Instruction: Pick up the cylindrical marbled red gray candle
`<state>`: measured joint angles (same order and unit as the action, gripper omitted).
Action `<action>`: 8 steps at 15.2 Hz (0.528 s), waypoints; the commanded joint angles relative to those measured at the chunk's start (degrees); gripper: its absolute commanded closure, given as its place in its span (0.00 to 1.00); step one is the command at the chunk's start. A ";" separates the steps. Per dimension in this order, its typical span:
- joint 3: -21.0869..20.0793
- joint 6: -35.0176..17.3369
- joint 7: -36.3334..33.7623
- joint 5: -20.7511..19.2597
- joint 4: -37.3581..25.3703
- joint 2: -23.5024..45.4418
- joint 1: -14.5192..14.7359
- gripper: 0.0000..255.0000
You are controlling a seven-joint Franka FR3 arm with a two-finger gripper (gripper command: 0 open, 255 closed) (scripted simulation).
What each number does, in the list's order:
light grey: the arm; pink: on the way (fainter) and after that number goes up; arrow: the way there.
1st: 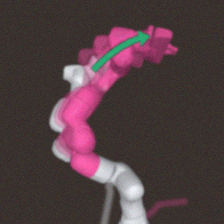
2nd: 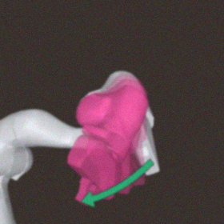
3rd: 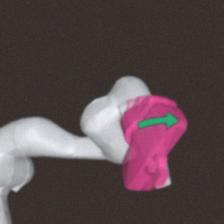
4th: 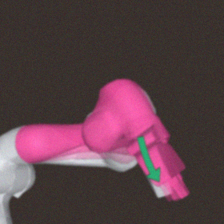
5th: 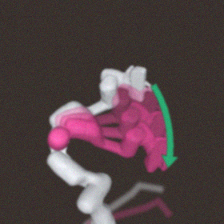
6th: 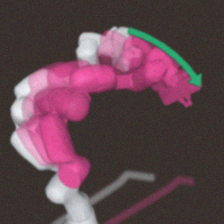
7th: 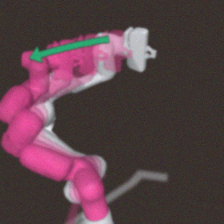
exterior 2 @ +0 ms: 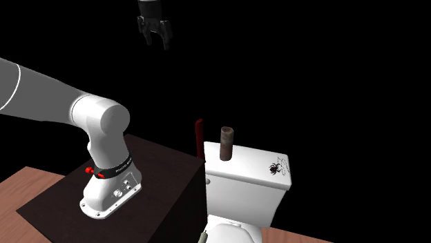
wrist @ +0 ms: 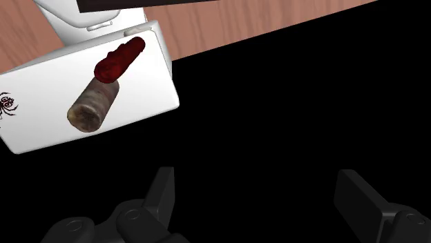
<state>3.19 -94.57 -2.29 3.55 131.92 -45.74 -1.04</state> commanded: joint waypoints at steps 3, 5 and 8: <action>1.07 -2.65 1.21 -0.87 2.12 1.33 -0.51 0.00; 2.17 -5.37 2.41 -1.74 4.03 2.91 -1.03 0.00; 3.85 -9.55 4.17 -2.99 6.47 5.79 -1.84 0.00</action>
<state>6.24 -102.68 1.00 1.12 137.51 -40.88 -2.50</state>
